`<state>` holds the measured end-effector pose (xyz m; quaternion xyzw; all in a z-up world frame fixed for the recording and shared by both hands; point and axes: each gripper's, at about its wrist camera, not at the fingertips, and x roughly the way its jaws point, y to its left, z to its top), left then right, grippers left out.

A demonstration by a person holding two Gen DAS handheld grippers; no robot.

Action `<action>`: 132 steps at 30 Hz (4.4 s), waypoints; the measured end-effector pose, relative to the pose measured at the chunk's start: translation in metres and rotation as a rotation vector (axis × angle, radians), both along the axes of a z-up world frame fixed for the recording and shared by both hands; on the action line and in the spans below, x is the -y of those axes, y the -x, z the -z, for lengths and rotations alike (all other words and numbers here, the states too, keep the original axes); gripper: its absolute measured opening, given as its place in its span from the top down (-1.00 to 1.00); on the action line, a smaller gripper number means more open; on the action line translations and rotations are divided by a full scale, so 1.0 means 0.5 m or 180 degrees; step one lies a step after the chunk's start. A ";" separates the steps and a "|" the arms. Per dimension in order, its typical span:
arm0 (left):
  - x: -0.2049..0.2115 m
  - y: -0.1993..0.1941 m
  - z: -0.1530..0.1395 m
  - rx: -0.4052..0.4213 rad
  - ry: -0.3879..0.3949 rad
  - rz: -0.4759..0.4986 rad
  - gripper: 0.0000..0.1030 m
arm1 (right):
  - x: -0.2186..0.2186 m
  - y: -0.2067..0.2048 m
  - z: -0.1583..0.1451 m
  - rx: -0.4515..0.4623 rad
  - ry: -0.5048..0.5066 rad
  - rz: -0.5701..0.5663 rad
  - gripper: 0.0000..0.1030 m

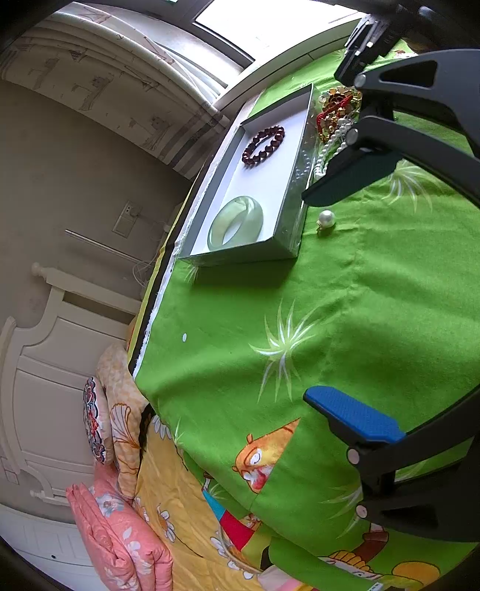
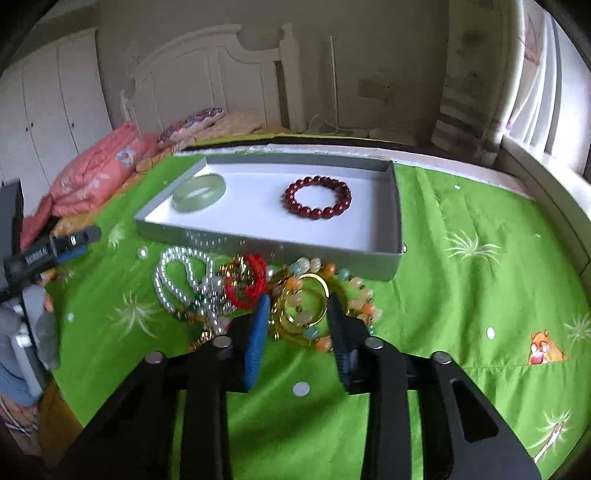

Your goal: Organize jewelry

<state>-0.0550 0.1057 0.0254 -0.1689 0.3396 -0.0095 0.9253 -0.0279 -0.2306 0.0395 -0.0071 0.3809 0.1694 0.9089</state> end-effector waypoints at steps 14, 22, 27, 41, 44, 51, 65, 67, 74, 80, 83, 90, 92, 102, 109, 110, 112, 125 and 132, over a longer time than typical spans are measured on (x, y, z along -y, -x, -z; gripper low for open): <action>0.003 -0.005 0.003 -0.0068 0.0007 -0.0019 -0.88 | 0.019 -0.028 0.012 -0.0103 -0.0367 -0.0205 0.78; 0.017 -0.001 -0.003 -0.0036 -0.0098 0.0015 -0.88 | 0.131 -0.005 -0.018 0.0113 -0.1047 0.0088 0.78; 0.094 0.012 -0.022 0.0002 -0.0142 0.0367 -0.87 | 0.200 0.013 -0.023 0.0242 -0.1290 0.0306 0.78; 0.473 -0.030 -0.053 0.0221 -0.1130 0.1786 -0.25 | 0.263 0.040 -0.011 0.0393 -0.1490 0.0352 0.78; 0.507 -0.042 -0.046 0.0173 -0.1225 0.1912 -0.15 | 0.262 0.040 -0.010 0.0400 -0.1495 0.0316 0.78; 0.567 -0.069 -0.028 0.0083 -0.1487 0.2193 0.36 | 0.270 0.043 -0.008 0.0432 -0.1561 0.0275 0.78; 0.584 -0.097 0.020 -0.0057 -0.1871 0.2290 0.58 | 0.274 0.047 -0.009 0.0447 -0.1586 0.0235 0.77; 0.579 -0.100 0.020 -0.0066 -0.1815 0.2283 0.63 | 0.274 0.046 -0.010 0.0447 -0.1589 0.0244 0.77; 0.571 -0.088 0.013 0.0053 -0.1777 0.2229 0.79 | 0.272 0.046 -0.011 0.0448 -0.1577 0.0244 0.78; 0.560 -0.069 -0.032 0.0236 -0.1623 0.2147 0.79 | 0.276 0.049 -0.012 0.0473 -0.1593 0.0265 0.77; 0.542 -0.062 -0.059 0.0318 -0.1547 0.2104 0.79 | 0.281 0.054 -0.014 0.0505 -0.1636 0.0252 0.77; 0.497 -0.057 -0.091 0.0384 -0.1499 0.1979 0.79 | 0.277 0.048 -0.020 0.0447 -0.1622 0.0259 0.77; 0.483 -0.062 -0.094 0.0376 -0.1470 0.1940 0.79 | 0.273 0.047 -0.025 0.0453 -0.1612 0.0238 0.77; 0.432 -0.107 -0.086 0.0267 -0.1487 0.1742 0.79 | 0.242 0.007 -0.084 0.0571 -0.1424 0.0155 0.77; 0.394 -0.162 -0.084 0.0155 -0.1513 0.1520 0.79 | 0.203 -0.049 -0.132 0.0647 -0.1316 0.0048 0.77; 0.389 -0.172 -0.082 0.0130 -0.1514 0.1495 0.79 | 0.195 -0.061 -0.135 0.0629 -0.1300 0.0030 0.77; 0.378 -0.191 -0.079 0.0074 -0.1513 0.1435 0.79 | 0.178 -0.077 -0.138 0.0597 -0.1273 -0.0009 0.78; 0.347 -0.337 -0.064 -0.0270 -0.1462 0.1094 0.79 | 0.086 -0.179 -0.098 0.0318 -0.0928 -0.0074 0.77; 0.338 -0.392 -0.039 -0.0497 -0.1546 0.0888 0.73 | 0.073 -0.194 -0.071 0.0181 -0.0720 -0.0018 0.61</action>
